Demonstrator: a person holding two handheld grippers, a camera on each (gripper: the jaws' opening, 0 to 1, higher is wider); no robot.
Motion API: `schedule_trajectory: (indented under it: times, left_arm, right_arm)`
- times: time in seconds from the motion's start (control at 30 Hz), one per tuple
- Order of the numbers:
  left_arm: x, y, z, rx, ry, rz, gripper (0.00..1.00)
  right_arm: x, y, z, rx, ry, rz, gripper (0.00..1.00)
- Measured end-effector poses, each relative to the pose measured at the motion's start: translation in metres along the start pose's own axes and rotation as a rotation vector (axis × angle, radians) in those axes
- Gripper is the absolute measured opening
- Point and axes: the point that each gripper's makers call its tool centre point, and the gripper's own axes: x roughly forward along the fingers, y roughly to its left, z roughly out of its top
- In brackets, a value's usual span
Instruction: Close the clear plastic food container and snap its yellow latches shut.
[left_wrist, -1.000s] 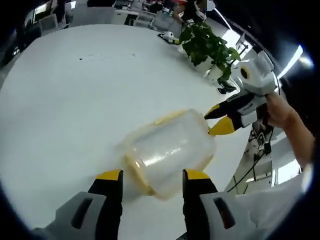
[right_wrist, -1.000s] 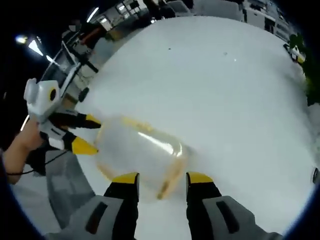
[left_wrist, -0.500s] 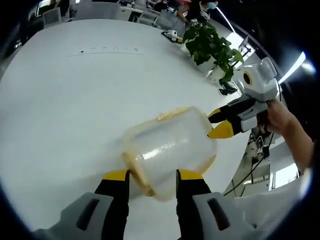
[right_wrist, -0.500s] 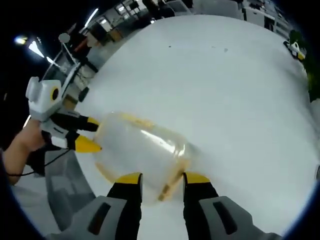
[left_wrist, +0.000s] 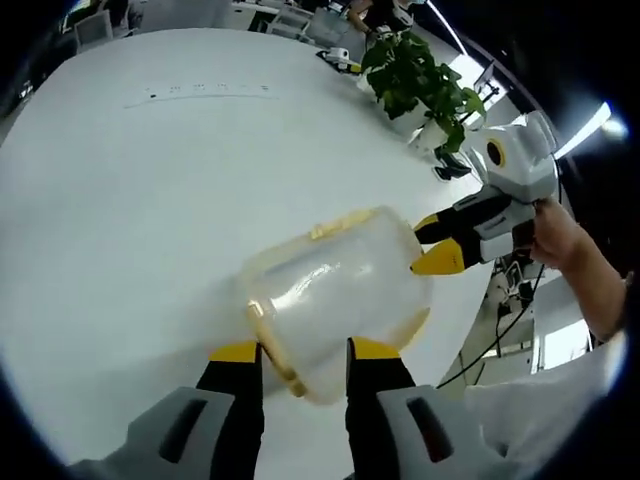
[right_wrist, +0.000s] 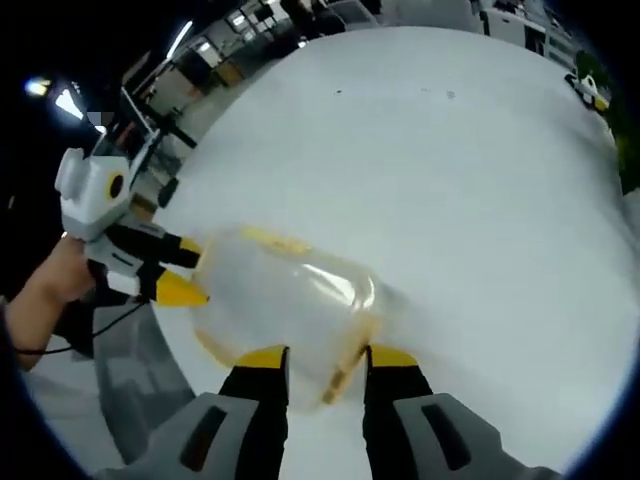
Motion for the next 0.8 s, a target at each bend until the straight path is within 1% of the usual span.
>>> schedule_trajectory:
  times: [0.1,0.2,0.3,0.4,0.6,0.8]
  left_arm:
    - [0.000,-0.002,0.000,0.002,-0.002,0.001,0.29]
    - [0.002,0.002,0.002,0.003,-0.017,-0.001,0.30]
    - [0.002,0.003,0.005,0.006,-0.021,-0.001,0.30]
    - [0.003,0.007,0.005,0.022,-0.022,-0.017,0.30]
    - [0.003,0.007,0.006,0.035,-0.023,-0.025,0.30]
    - [0.003,0.008,0.006,0.037,-0.022,-0.030,0.31]
  right_arm:
    - [-0.001,0.000,0.001,0.019,0.000,-0.003,0.27]
    - [-0.001,0.000,-0.002,0.044,-0.003,-0.006,0.27]
    - [-0.002,0.005,-0.004,0.065,-0.015,-0.017,0.27]
    - [-0.003,0.007,-0.008,0.097,-0.041,-0.029,0.28]
    - [-0.003,0.007,-0.007,0.123,-0.070,-0.042,0.28]
    - [-0.004,0.007,-0.007,0.133,-0.084,-0.033,0.28]
